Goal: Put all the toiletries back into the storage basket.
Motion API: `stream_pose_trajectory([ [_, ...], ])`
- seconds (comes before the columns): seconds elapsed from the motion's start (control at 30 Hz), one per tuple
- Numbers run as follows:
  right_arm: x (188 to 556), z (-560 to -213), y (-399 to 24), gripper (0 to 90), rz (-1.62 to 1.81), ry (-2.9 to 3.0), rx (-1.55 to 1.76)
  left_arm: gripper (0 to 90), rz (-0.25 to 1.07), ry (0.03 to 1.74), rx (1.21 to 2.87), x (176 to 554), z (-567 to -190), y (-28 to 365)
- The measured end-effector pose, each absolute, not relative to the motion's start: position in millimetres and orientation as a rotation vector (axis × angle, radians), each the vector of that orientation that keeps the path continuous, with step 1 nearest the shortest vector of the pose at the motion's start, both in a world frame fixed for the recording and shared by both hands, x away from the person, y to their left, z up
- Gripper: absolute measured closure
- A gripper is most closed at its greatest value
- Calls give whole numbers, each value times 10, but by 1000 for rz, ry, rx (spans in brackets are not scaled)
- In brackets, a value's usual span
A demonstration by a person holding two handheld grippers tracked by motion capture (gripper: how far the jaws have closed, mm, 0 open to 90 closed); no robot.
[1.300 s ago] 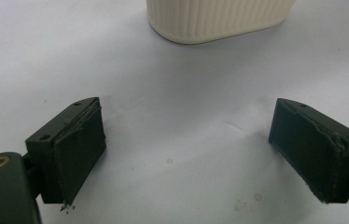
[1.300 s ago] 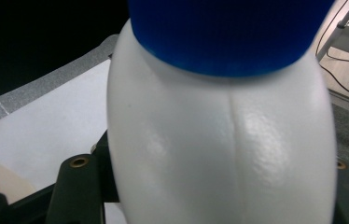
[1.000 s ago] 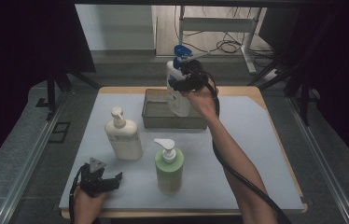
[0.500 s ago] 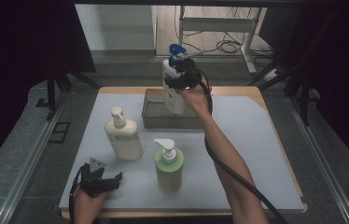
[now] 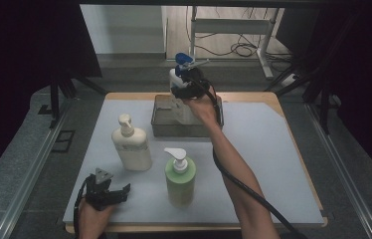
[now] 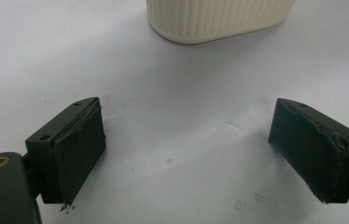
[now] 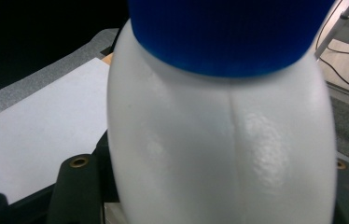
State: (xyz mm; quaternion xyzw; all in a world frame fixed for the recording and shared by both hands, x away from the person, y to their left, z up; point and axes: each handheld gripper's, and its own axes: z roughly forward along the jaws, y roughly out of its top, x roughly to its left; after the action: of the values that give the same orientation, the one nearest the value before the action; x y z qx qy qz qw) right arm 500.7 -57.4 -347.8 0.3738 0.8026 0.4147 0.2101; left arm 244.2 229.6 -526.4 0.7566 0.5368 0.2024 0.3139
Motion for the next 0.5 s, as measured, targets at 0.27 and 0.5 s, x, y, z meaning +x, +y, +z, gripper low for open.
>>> stream_pose_trajectory([
  [0.27,4993,-3581,-512,385,1142,2258,1046,101,532,1419,1991,2441,-5264,2294],
  [0.5,4980,-3670,-503,385,1123,2267,1054,101,532,1420,1991,2440,-5263,2294],
])
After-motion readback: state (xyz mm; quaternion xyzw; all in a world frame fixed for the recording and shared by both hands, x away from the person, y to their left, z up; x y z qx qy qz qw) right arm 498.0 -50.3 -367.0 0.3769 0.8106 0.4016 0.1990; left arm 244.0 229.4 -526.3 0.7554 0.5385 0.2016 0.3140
